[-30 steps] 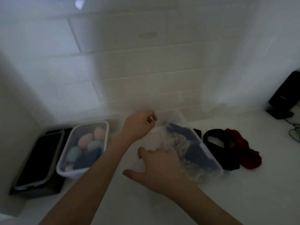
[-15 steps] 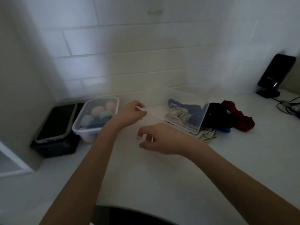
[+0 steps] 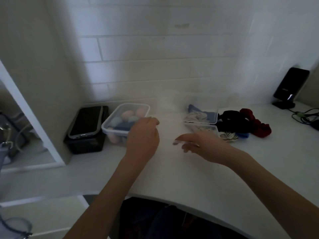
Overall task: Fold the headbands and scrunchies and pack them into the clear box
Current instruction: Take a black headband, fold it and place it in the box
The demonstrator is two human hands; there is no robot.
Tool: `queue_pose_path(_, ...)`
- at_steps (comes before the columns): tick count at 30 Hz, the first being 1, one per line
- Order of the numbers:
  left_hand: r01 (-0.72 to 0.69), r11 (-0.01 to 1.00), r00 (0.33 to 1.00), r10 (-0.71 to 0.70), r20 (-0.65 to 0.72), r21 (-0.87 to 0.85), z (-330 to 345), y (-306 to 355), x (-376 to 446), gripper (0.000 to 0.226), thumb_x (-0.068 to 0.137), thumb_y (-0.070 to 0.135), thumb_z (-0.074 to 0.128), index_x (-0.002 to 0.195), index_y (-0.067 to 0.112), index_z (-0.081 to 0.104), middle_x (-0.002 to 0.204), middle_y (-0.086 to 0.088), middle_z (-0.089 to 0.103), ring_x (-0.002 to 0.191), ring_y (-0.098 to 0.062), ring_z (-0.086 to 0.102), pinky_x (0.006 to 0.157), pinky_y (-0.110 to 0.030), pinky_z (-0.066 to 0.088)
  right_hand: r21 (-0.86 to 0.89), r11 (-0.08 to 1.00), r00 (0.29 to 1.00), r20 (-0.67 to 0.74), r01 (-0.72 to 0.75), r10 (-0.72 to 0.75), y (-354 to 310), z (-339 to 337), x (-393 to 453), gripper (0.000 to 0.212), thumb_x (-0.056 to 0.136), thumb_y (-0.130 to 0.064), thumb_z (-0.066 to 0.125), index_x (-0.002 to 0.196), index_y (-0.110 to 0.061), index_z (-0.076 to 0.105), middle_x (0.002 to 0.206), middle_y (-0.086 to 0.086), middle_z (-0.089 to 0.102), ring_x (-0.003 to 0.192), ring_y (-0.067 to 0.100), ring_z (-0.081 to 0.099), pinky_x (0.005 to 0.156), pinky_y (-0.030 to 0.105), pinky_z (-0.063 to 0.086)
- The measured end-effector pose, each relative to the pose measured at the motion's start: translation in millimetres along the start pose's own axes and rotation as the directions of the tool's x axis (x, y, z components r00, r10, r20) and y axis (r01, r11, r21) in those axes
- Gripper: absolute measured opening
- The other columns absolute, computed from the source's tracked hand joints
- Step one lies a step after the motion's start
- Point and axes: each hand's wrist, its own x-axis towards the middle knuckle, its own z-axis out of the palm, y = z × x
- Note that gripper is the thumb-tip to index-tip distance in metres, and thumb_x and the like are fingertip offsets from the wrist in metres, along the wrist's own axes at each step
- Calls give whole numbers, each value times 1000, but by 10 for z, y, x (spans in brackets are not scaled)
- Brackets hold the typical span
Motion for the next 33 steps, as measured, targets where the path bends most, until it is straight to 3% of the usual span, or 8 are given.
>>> queue_pose_path(4, -142, 921, 987, 103, 126, 363, -29, -286, -53, 37, 66, 16, 35, 81, 14, 69, 90, -3, 73, 98, -25, 68, 98, -53, 42, 10, 1000, 999, -52, 7, -6, 2, 33, 2, 28, 93, -20, 52, 113, -36, 63, 89, -14, 72, 84, -5, 63, 80, 16, 45)
queue_pose_path(7, -199, 879, 970, 115, 214, 433, -29, -325, 44, 42, 64, 12, 34, 86, 10, 70, 96, -6, 74, 97, -28, 69, 86, -52, 50, 11, 999, 998, -46, 36, -35, -20, 57, 20, 30, 93, -16, 51, 112, -33, 64, 82, -20, 65, 76, -14, 59, 71, -3, 36)
queue_pose_path(11, -152, 892, 965, 41, 258, 427, 28, -287, 151, 43, 68, -4, 57, 111, -3, 61, 121, -19, 63, 115, -41, 56, 96, -50, 43, 13, 997, 996, -44, 78, -77, -19, 60, 78, 32, 92, -13, 50, 112, -33, 65, 81, -20, 66, 68, -26, 51, 71, -3, 34)
queue_pose_path(15, -76, 836, 973, -55, 222, 543, 39, -260, 253, 58, 71, 3, 26, 120, -2, 57, 123, -15, 63, 113, -31, 60, 92, -35, 48, 6, 992, 990, -70, 125, -124, 111, 43, 87, 27, 92, -15, 53, 105, -34, 68, 83, -14, 74, 75, -16, 60, 75, 7, 42)
queue_pose_path(20, -38, 835, 960, -122, 252, 548, 58, -216, 309, 72, 70, 6, 12, 139, 0, 29, 147, -14, 39, 134, -26, 38, 103, -35, 33, -62, 983, 976, -119, 176, -182, 169, 42, 37, 25, 90, -15, 56, 102, -33, 69, 79, -16, 74, 76, -12, 63, 77, 5, 39)
queue_pose_path(25, 15, 970, 970, -73, 233, 242, -28, -422, 252, 58, 87, 2, 40, 142, -3, 23, 151, -20, 27, 142, -27, 23, 115, -34, 15, -110, 984, 975, -160, 140, -157, 63, 124, 94, 25, 93, -24, 52, 107, -40, 65, 86, -20, 73, 79, -9, 54, 89, 11, 21)
queue_pose_path(29, 68, 974, 992, -88, -86, -215, -21, -311, -93, 60, 80, 5, 36, 140, -1, 33, 149, -18, 33, 141, -27, 27, 117, -25, 10, -147, 982, 953, -261, 116, -152, 30, 214, 176, 27, 88, -32, 47, 108, -40, 64, 86, -20, 72, 85, 3, 61, 93, 24, 26)
queue_pose_path(33, -261, 949, 958, 233, -164, -177, 65, -66, -169, 37, 85, 18, 43, 113, 7, 64, 119, -11, 66, 118, -16, 52, 109, -26, 27, -145, 980, 853, -486, 135, -189, -1, 326, 224, 28, 88, -45, 48, 101, -28, 66, 90, -13, 71, 90, 9, 60, 85, 28, 34)
